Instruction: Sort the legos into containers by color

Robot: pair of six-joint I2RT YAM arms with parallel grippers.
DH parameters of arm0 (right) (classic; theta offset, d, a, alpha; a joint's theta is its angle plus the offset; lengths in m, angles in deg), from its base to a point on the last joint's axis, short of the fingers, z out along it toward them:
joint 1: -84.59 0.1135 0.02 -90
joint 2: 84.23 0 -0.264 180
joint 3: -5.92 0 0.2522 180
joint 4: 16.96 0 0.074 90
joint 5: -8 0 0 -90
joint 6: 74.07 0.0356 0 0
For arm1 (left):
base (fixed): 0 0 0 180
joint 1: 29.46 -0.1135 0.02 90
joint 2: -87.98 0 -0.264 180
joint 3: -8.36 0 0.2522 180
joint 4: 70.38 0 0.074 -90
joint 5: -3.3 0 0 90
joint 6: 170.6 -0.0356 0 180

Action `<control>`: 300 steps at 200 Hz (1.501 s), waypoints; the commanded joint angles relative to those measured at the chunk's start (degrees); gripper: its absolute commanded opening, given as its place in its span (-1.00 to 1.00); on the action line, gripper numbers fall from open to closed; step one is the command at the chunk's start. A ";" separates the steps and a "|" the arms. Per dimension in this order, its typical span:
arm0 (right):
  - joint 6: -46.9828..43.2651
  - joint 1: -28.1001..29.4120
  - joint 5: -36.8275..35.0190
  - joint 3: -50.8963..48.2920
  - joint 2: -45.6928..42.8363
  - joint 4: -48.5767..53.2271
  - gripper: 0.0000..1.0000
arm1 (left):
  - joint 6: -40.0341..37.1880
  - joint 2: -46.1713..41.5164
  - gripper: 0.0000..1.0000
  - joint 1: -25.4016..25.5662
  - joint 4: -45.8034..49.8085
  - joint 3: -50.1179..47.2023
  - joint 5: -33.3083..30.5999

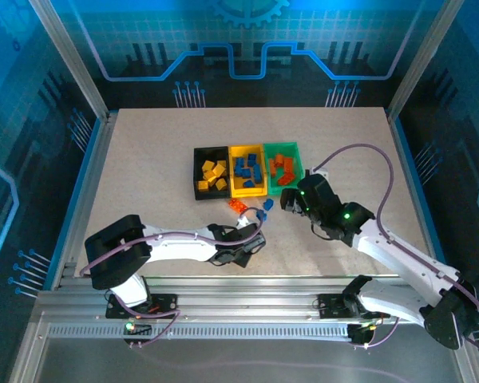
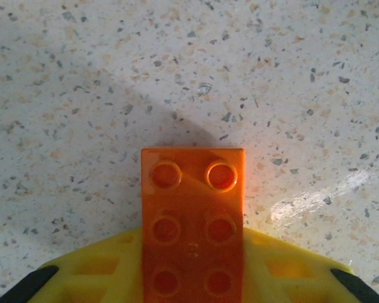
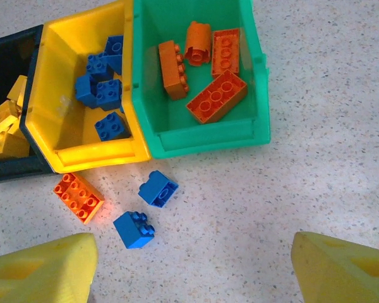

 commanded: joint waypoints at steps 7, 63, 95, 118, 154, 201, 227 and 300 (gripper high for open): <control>2.24 -0.18 -2.68 -1.95 -2.99 1.35 0.64 | -1.25 -5.82 -0.41 -1.30 -0.45 3.27 -1.86; 4.54 -0.32 -3.10 -5.81 -6.86 2.31 0.65 | -4.41 -6.26 -0.38 -11.66 -13.55 10.62 5.13; 4.73 -0.32 -3.74 -6.31 -7.96 3.83 0.65 | -7.53 1.50 -0.33 -14.15 -21.65 19.52 6.77; 5.24 -0.42 -3.79 -7.00 -9.15 4.57 0.65 | -8.33 8.92 -0.33 -15.69 -22.78 27.80 7.95; 5.96 -0.37 -3.15 -8.22 -10.33 5.62 0.66 | -7.16 18.58 -0.33 -18.31 -23.14 37.03 7.95; 5.90 -0.43 -2.69 -9.26 -11.10 6.46 0.67 | -6.00 26.21 -0.22 -19.27 -27.95 42.39 9.78; 5.94 -0.36 -1.77 -9.78 -10.37 5.29 0.67 | -5.72 29.09 0.08 -19.35 -25.23 47.19 9.96; 4.62 0.38 3.32 -10.02 -5.07 -1.60 0.73 | -3.73 12.92 0.98 -19.33 -31.72 35.56 12.99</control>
